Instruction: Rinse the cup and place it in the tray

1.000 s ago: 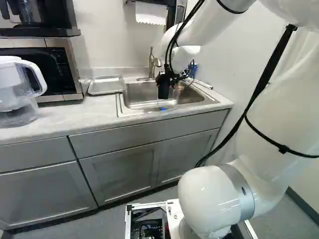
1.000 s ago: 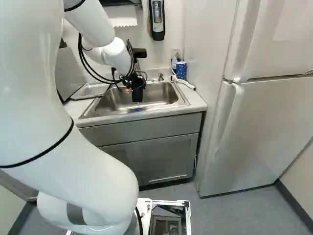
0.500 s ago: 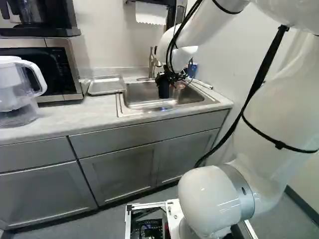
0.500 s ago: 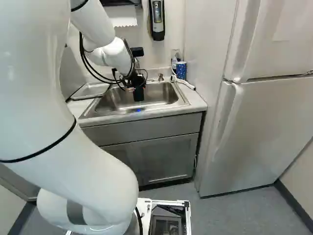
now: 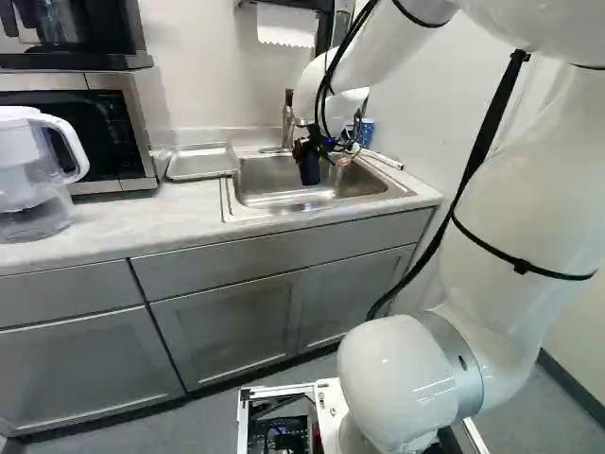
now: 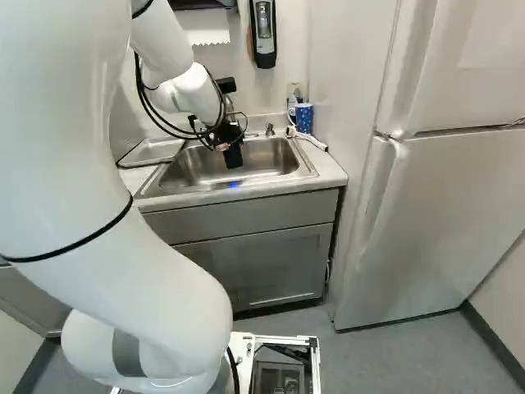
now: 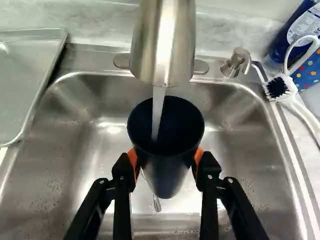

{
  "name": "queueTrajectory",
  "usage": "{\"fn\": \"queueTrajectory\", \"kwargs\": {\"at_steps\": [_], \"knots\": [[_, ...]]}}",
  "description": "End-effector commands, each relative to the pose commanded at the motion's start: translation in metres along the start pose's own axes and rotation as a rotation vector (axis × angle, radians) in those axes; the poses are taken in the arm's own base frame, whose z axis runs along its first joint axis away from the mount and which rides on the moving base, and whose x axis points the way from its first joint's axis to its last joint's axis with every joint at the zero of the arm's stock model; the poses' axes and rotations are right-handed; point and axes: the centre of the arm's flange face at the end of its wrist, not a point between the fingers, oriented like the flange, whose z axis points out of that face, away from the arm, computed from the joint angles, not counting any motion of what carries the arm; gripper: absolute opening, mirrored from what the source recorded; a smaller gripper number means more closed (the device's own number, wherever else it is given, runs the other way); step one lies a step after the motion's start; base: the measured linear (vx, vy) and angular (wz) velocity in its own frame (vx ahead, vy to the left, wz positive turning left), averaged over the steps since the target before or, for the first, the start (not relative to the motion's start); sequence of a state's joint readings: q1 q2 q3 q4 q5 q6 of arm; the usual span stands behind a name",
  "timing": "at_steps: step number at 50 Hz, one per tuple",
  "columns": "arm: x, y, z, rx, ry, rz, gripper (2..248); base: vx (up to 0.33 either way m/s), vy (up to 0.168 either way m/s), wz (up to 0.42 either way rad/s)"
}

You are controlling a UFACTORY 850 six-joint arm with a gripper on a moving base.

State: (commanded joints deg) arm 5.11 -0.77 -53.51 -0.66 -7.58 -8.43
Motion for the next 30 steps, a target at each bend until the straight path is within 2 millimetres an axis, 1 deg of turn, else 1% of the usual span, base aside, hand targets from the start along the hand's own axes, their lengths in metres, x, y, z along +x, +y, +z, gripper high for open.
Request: {"fn": "queueTrajectory", "kwargs": {"at_steps": [30], "knots": [[0.0, 0.0, 0.0, 0.0, 0.0, 0.0, 122, 0.0, 0.0, 0.0]]}}
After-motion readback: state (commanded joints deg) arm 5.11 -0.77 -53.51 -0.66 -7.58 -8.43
